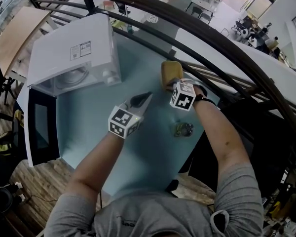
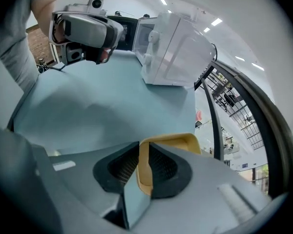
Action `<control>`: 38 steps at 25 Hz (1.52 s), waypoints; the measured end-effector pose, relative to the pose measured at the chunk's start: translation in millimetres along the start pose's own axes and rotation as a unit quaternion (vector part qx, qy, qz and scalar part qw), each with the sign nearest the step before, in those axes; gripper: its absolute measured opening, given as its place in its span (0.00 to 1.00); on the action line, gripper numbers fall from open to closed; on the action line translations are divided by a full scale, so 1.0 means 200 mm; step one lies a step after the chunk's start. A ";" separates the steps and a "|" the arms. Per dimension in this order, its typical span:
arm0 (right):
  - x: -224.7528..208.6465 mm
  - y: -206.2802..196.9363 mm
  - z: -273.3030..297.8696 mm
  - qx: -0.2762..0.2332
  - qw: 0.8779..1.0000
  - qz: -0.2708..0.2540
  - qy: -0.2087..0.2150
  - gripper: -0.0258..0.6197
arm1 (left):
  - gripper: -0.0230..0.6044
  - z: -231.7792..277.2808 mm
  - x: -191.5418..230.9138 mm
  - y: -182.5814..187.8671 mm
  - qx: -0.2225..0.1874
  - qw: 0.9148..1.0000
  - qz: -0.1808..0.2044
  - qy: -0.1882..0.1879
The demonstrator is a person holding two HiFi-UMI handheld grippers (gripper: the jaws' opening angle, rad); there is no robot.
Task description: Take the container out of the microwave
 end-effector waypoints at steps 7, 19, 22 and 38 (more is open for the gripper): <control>-0.07 0.16 -0.21 -0.013 0.999 0.002 -0.029 0.11 | 0.06 -0.16 -0.06 0.15 -0.019 1.000 0.010 0.009; -0.06 0.60 -0.65 -0.056 0.995 0.032 -0.078 0.05 | 0.06 -0.64 -0.24 0.47 -0.066 0.996 0.043 0.029; -0.01 0.73 -0.73 -0.066 0.993 0.049 -0.087 0.05 | 0.06 -0.80 -0.28 0.51 -0.084 0.995 0.049 0.033; 0.50 1.33 -1.21 -0.097 0.983 0.091 -0.127 0.05 | 0.06 -1.59 -0.59 0.64 -0.123 0.988 0.093 0.015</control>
Point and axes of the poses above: the fingertips, and each gripper's own axes: z forward along the fingers, x to its left, y out of its top, the point moved 10 cm from there along -z, backward along the fingers, and after that the axes turned 13 degrees about -y, right-handed, at the moved point
